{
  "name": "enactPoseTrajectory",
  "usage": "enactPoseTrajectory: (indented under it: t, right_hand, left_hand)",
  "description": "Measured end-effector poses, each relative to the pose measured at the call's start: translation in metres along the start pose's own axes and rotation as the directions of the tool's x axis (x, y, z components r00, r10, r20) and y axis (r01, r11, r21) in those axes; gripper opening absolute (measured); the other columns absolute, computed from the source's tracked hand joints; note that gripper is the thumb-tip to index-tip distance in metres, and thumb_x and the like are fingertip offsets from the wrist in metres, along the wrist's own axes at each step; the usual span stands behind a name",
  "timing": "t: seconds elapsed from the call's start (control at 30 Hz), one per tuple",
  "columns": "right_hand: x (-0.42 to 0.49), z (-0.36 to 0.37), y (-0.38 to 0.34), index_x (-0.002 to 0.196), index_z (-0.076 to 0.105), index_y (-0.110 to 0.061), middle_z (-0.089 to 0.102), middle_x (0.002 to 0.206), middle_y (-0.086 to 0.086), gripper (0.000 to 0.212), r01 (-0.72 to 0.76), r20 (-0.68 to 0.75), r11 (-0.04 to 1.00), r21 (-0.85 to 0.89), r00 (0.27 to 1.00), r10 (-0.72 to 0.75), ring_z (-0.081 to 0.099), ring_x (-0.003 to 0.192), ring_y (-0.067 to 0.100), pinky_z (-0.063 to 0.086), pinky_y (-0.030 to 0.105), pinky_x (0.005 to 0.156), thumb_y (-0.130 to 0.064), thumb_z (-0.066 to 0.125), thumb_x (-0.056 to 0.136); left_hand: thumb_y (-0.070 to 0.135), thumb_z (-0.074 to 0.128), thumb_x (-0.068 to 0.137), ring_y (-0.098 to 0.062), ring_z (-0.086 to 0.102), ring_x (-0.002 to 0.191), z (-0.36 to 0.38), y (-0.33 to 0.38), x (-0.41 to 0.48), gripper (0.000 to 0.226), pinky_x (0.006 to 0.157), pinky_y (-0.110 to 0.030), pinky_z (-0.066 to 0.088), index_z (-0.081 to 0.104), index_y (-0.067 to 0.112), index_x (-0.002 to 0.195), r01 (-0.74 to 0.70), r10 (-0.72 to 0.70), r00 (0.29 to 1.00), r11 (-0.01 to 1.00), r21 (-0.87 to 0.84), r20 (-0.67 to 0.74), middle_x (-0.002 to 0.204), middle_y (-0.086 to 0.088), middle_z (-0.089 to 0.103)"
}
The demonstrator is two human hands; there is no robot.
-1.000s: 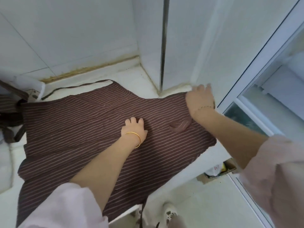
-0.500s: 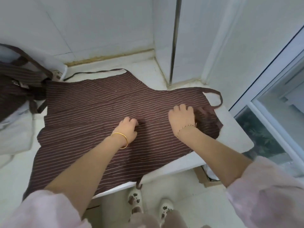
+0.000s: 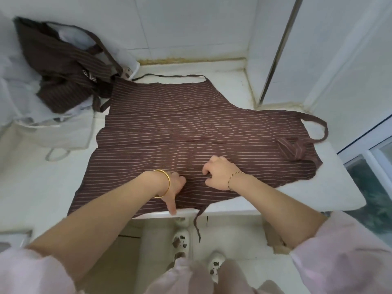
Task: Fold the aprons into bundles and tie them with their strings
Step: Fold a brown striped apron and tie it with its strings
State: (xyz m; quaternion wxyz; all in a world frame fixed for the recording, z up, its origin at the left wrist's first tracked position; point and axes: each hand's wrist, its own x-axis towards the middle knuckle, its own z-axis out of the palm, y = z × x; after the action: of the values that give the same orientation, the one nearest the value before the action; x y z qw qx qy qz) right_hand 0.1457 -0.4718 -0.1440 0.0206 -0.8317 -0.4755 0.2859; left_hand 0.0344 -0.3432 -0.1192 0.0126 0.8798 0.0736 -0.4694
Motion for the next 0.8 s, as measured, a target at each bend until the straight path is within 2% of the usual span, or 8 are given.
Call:
enactPoseTrajectory:
  t: [0.13, 0.23, 0.33, 0.4, 0.47, 0.57, 0.7, 0.8]
  right_hand:
    - [-0.007, -0.007, -0.007, 0.128, 0.052, -0.022, 0.048, 0.129, 0.004, 0.038, 0.015, -0.009, 0.996, 0.086, 1.000, -0.014, 0.047, 0.116, 0.024, 0.044, 0.042, 0.099, -0.025, 0.048, 0.090]
    - [-0.021, -0.007, -0.017, 0.126, 0.047, -0.020, 0.049, 0.129, -0.001, 0.041, 0.095, -0.230, 0.958, 0.271, 0.973, -0.031, 0.052, 0.108, 0.019, 0.045, 0.036, 0.091, -0.021, 0.050, 0.085]
    - [-0.034, -0.001, -0.023, 0.105, 0.055, -0.012, 0.054, 0.116, 0.003, 0.040, 0.330, -0.632, 0.944, 0.001, 0.732, -0.255, 0.051, 0.105, 0.021, 0.041, 0.034, 0.092, -0.011, 0.057, 0.064]
    - [-0.036, 0.008, -0.025, 0.089, 0.060, -0.012, 0.057, 0.099, 0.002, 0.027, 0.390, -0.668, 0.891, -0.233, 0.601, -0.438, 0.052, 0.090, 0.022, 0.041, 0.033, 0.083, -0.018, 0.057, 0.063]
    - [-0.034, 0.019, -0.030, 0.094, 0.060, -0.016, 0.055, 0.097, -0.001, 0.029, 0.376, -0.485, 0.886, -0.273, 0.741, -0.464, 0.050, 0.087, 0.020, 0.045, 0.035, 0.076, -0.037, 0.056, 0.074]
    - [-0.025, 0.036, -0.031, 0.113, 0.050, -0.016, 0.049, 0.110, 0.000, 0.057, 0.122, -0.227, 0.953, -0.277, 0.955, -0.188, 0.047, 0.101, 0.021, 0.044, 0.036, 0.083, -0.060, 0.054, 0.077]
    - [-0.013, 0.047, -0.037, 0.076, 0.061, -0.016, 0.058, 0.075, 0.000, 0.025, 0.002, -0.320, 0.950, -0.311, 0.941, -0.107, 0.058, 0.071, 0.021, 0.046, 0.031, 0.055, -0.027, 0.075, 0.058]
    - [-0.005, 0.040, -0.036, 0.069, 0.062, -0.013, 0.059, 0.067, 0.002, 0.017, 0.031, -0.371, 0.954, -0.298, 0.917, -0.146, 0.060, 0.064, 0.023, 0.041, 0.028, 0.049, -0.005, 0.063, 0.054]
  left_hand:
    - [0.021, 0.060, 0.088, -0.021, 0.051, 0.097, -0.011, -0.020, -0.002, 0.033, 0.080, -0.029, 0.042, 0.050, 0.015, 0.119, -0.060, 0.022, 0.974, 0.984, -0.165, -0.224, 0.121, -0.005, 0.054]
    - [0.020, 0.054, 0.093, -0.023, 0.052, 0.103, -0.029, -0.036, -0.007, 0.026, 0.083, -0.025, 0.037, 0.054, 0.012, 0.118, -0.047, -0.047, 0.952, 0.954, -0.296, -0.304, 0.115, -0.002, 0.055]
    - [0.018, 0.049, 0.096, -0.025, 0.053, 0.107, -0.038, -0.047, -0.004, 0.023, 0.089, -0.028, 0.039, 0.057, 0.009, 0.115, -0.050, -0.095, 0.931, 0.923, -0.381, -0.353, 0.114, -0.006, 0.057]
    - [0.018, 0.046, 0.097, -0.024, 0.053, 0.102, -0.038, -0.048, 0.000, 0.021, 0.088, -0.030, 0.040, 0.058, 0.009, 0.112, -0.067, -0.124, 0.914, 0.893, -0.445, -0.387, 0.113, -0.008, 0.059]
    - [0.018, 0.045, 0.098, -0.022, 0.052, 0.098, -0.034, -0.048, 0.004, 0.021, 0.082, -0.027, 0.038, 0.057, 0.009, 0.113, -0.083, -0.156, 0.890, 0.869, -0.488, -0.429, 0.114, -0.008, 0.059]
    - [0.018, 0.046, 0.098, -0.023, 0.053, 0.107, -0.028, -0.042, 0.009, 0.024, 0.082, -0.025, 0.037, 0.053, 0.012, 0.120, -0.098, -0.177, 0.859, 0.864, -0.494, -0.480, 0.120, -0.006, 0.057]
    - [0.015, 0.050, 0.095, -0.023, 0.055, 0.104, -0.019, -0.040, 0.011, 0.021, 0.083, -0.028, 0.043, 0.047, 0.016, 0.116, -0.081, -0.166, 0.846, 0.899, -0.430, -0.507, 0.116, -0.004, 0.057]
    - [0.008, 0.057, 0.085, -0.021, 0.047, 0.102, -0.018, -0.043, 0.003, 0.023, 0.084, -0.031, 0.044, 0.045, 0.021, 0.099, -0.144, -0.093, 0.752, 0.943, -0.301, -0.652, 0.107, 0.000, 0.048]
